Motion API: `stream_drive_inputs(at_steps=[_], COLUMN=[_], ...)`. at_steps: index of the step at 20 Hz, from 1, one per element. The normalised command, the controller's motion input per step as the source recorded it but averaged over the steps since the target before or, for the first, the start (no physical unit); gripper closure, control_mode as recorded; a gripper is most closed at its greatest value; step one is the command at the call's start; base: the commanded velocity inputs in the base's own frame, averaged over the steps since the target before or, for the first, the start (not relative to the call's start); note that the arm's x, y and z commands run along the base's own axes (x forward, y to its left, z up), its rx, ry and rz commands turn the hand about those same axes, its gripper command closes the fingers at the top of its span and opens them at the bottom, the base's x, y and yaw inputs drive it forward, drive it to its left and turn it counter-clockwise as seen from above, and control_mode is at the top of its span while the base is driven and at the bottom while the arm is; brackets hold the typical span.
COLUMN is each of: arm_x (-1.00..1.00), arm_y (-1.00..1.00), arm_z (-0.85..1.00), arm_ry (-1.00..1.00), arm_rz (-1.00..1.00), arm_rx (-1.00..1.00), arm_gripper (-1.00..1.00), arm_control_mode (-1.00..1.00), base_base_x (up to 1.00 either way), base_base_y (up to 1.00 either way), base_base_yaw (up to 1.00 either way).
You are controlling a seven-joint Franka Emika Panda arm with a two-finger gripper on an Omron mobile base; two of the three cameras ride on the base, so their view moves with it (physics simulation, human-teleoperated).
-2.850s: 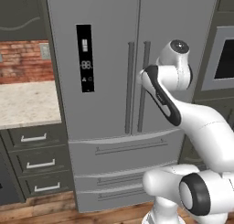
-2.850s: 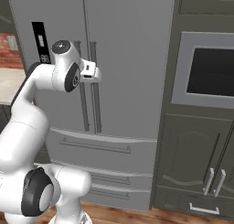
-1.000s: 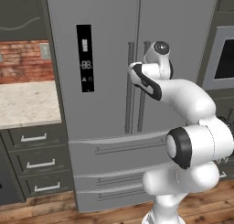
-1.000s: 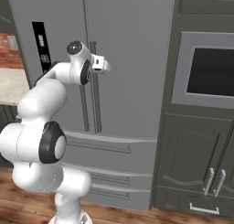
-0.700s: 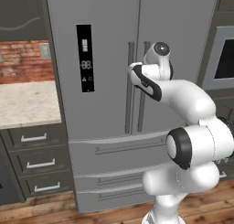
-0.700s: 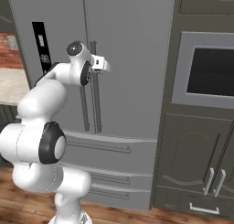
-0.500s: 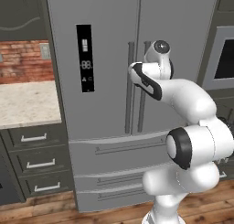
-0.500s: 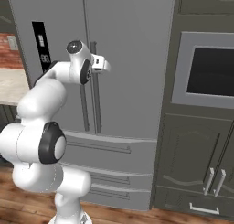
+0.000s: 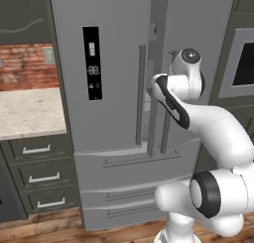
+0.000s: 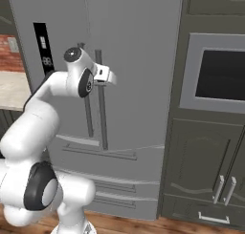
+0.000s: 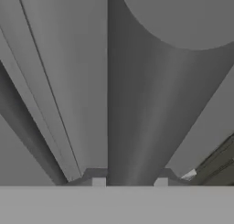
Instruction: Gather the avocado and squash from the fridge and place them on a tray on the dining counter. Then gather the chicken drumsticks from the fridge and place them on the other tray.
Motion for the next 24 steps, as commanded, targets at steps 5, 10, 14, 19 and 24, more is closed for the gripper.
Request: stream_drive_inputs(at_steps=[5, 10, 14, 19, 24], arm_x=[-1.00, -0.82, -0.72, -0.81, -1.00], arm_y=[-0.37, -0.63, -0.57, -0.07, 0.30], arm_z=[0.29, 0.45, 0.43, 0.32, 0.35], arm_ry=[0.00, 0.00, 0.02, 0.02, -0.06], arm_rz=[-0.02, 0.00, 0.00, -0.06, -0.09], arm_rx=[0.06, 0.07, 0.06, 0.00, -0.01], arm_gripper=[1.00, 1.00, -1.00, -1.00, -1.00], arm_control_mode=[-1.00, -1.00, -1.00, -1.00, -1.00], base_base_x=[0.00, 0.00, 0.00, 0.00, 0.00], base_base_y=[0.00, 0.00, 0.00, 0.00, 0.00], base_base_yaw=[0.00, 0.00, 0.00, 0.00, 0.00])
